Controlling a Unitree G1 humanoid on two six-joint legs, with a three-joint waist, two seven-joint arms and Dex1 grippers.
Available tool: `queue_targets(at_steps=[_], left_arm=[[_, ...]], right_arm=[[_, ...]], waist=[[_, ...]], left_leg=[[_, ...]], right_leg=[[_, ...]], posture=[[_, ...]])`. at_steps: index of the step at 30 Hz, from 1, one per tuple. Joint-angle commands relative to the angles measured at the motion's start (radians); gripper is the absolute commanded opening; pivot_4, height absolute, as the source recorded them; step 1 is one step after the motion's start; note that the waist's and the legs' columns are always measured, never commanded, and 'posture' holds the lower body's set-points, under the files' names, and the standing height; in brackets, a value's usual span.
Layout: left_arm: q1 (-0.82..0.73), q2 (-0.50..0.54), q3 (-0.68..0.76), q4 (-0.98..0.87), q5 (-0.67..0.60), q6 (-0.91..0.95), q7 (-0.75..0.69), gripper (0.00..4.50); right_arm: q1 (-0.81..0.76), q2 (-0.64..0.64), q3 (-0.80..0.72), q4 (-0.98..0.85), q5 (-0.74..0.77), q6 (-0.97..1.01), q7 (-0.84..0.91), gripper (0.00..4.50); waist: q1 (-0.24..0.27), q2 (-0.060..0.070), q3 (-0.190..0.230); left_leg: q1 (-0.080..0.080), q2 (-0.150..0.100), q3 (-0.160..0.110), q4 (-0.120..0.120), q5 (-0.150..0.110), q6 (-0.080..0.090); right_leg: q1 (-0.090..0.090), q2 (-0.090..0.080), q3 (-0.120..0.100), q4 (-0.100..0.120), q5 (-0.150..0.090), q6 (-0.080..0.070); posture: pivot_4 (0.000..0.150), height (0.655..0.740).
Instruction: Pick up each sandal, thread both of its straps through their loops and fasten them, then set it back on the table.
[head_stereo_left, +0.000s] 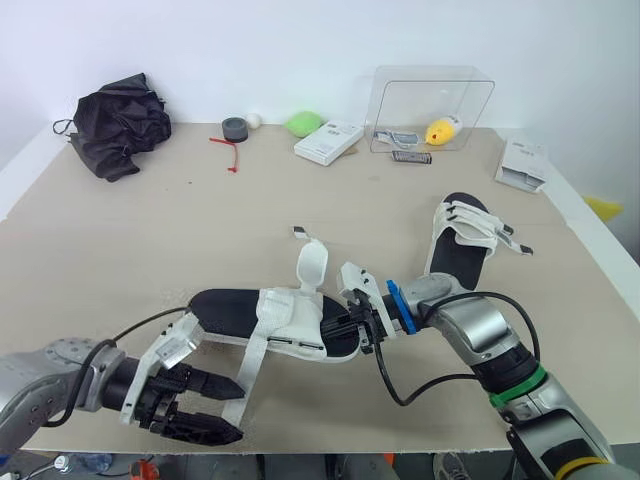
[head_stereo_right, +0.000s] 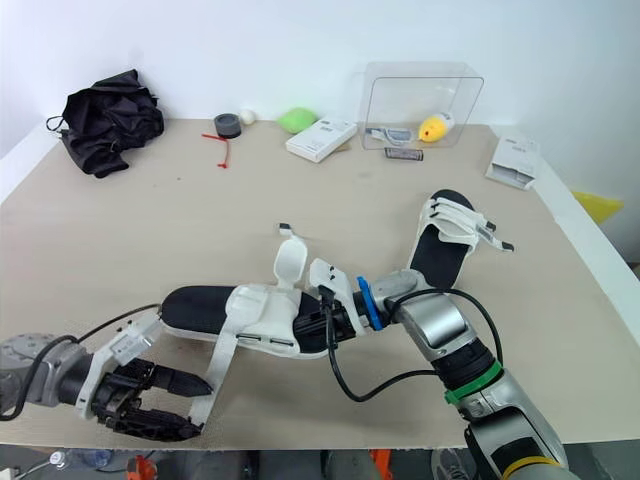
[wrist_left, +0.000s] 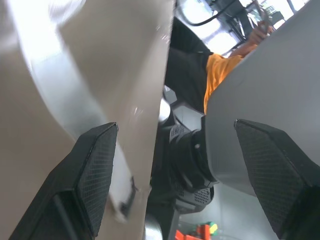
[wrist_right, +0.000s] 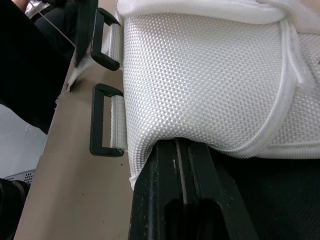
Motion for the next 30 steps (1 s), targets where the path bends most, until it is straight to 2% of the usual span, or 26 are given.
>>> queue_targets(at_steps=[1,8,18,22,25,28,29,30], left_arm=[[-0.009,-0.005,0.057,0.051,-0.025,0.043,-0.015,3.84],[-0.090,-0.019,0.083,0.179,-0.054,0.151,-0.051,3.84],[-0.085,-0.090,-0.048,0.072,0.044,0.137,-0.044,3.84],[-0.072,-0.148,-0.064,0.042,0.047,0.149,0.012,3.84],[-0.084,-0.182,-0.060,0.039,0.040,0.157,0.030,2.96],[-0.097,-0.193,-0.047,0.039,0.026,0.176,0.032,1.45],[-0.106,-0.190,-0.041,0.044,0.023,0.184,0.029,1.22],[-0.112,-0.189,-0.037,0.047,0.022,0.189,0.026,0.50]], right_arm=[[0.040,-0.024,0.045,0.008,-0.012,0.035,-0.001,0.00],[0.042,-0.023,0.043,0.001,-0.010,0.045,-0.008,0.00],[0.040,-0.024,0.036,-0.010,-0.003,0.056,-0.020,0.00],[0.047,-0.026,0.030,-0.021,0.000,0.064,-0.029,0.00],[0.051,-0.030,0.030,-0.026,0.001,0.066,-0.028,0.00],[0.049,-0.032,0.029,-0.027,0.002,0.067,-0.026,0.00],[0.044,-0.031,0.030,-0.022,0.001,0.065,-0.025,0.00],[0.041,-0.030,0.030,-0.018,0.000,0.063,-0.024,0.00]], waist=[[0.002,0.000,0.000],[0.005,0.000,0.000],[0.005,-0.001,-0.001],[0.006,-0.001,-0.001],[0.007,0.000,-0.001],[0.007,0.000,-0.001],[0.007,0.000,-0.001],[0.007,0.000,-0.001]], left_leg=[[0.000,0.000,0.000,0.000,0.000,0.000],[0.000,0.000,0.001,0.000,0.000,0.000],[0.000,0.000,0.002,0.000,-0.001,-0.002],[0.000,0.000,0.002,0.001,-0.001,-0.002],[0.000,0.000,0.002,0.001,-0.001,-0.002],[0.000,-0.001,0.002,0.002,-0.001,-0.002],[0.000,-0.001,0.002,0.003,-0.001,-0.002],[0.000,-0.001,0.002,0.003,-0.001,-0.002]], right_leg=[[0.000,0.000,0.000,0.000,0.000,0.000],[-0.001,0.000,0.000,0.000,0.000,0.000],[-0.001,0.000,0.001,0.000,0.000,0.000],[-0.001,0.000,0.002,0.000,0.000,0.000],[0.000,0.000,0.001,0.001,0.000,0.000],[0.001,0.000,0.001,0.001,0.000,0.000],[0.001,0.000,0.001,0.001,0.000,0.000],[0.001,0.000,0.001,0.001,0.000,0.000]], posture=[[0.150,0.7400],[0.150,0.7400],[0.150,0.7400],[0.150,0.7400],[0.150,0.7400],[0.150,0.7400],[0.150,0.7400],[0.150,0.7400]])
